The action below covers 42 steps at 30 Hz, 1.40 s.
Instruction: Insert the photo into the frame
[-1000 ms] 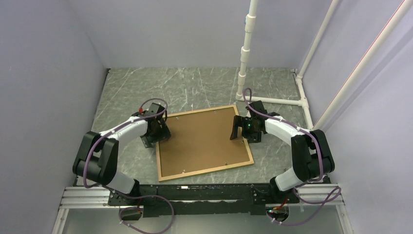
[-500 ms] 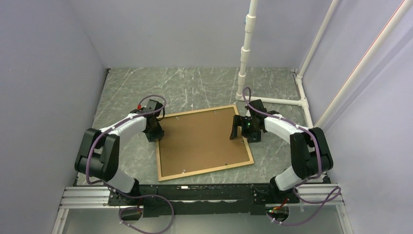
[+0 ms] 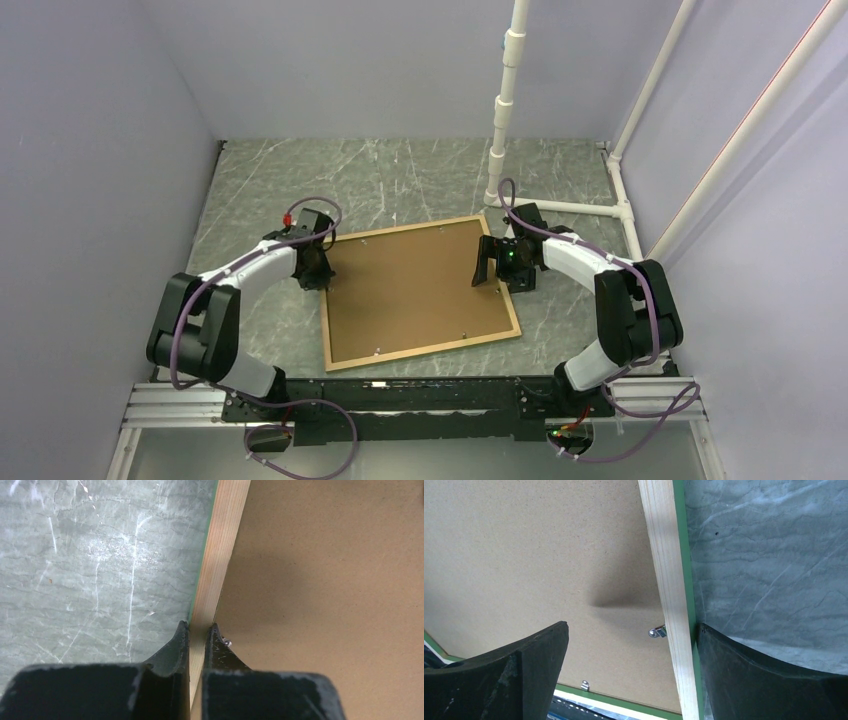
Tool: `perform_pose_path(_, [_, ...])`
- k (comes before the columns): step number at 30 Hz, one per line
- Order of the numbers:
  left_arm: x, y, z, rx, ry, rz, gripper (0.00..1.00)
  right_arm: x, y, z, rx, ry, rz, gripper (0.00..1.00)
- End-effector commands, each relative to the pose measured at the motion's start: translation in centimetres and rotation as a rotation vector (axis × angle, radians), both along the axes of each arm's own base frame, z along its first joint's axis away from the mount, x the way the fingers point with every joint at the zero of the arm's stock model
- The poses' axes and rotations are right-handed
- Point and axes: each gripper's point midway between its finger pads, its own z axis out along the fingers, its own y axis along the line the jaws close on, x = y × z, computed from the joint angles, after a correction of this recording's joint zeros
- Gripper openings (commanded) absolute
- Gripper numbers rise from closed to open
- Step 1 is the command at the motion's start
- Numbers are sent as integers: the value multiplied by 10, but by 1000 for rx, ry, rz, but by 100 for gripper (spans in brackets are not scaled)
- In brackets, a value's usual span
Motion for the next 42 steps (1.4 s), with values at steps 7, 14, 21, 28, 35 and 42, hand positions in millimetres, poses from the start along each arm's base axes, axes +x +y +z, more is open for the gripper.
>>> perform_pose_path(7, [-8, -23, 27, -132, -23, -51, 48, -25, -6, -24, -26, 95, 11, 100])
perform_pose_path(14, [-45, -21, 27, -189, -10, -23, 91, -44, -13, -31, -44, 142, -22, 100])
perform_pose_path(21, [-88, -45, 5, -387, 24, -34, 90, -54, -3, -33, 26, 167, -7, 100])
perform_pose_path(28, [-77, -65, 8, -481, 14, -86, 90, -46, 13, -23, 112, 151, 9, 100])
perform_pose_path(35, [-24, -82, 25, -509, -13, -154, 89, -33, 33, -13, 209, 136, 22, 100])
perform_pose_path(42, [38, -52, 25, -465, -23, -132, 88, -11, 59, -5, 242, 113, 52, 100])
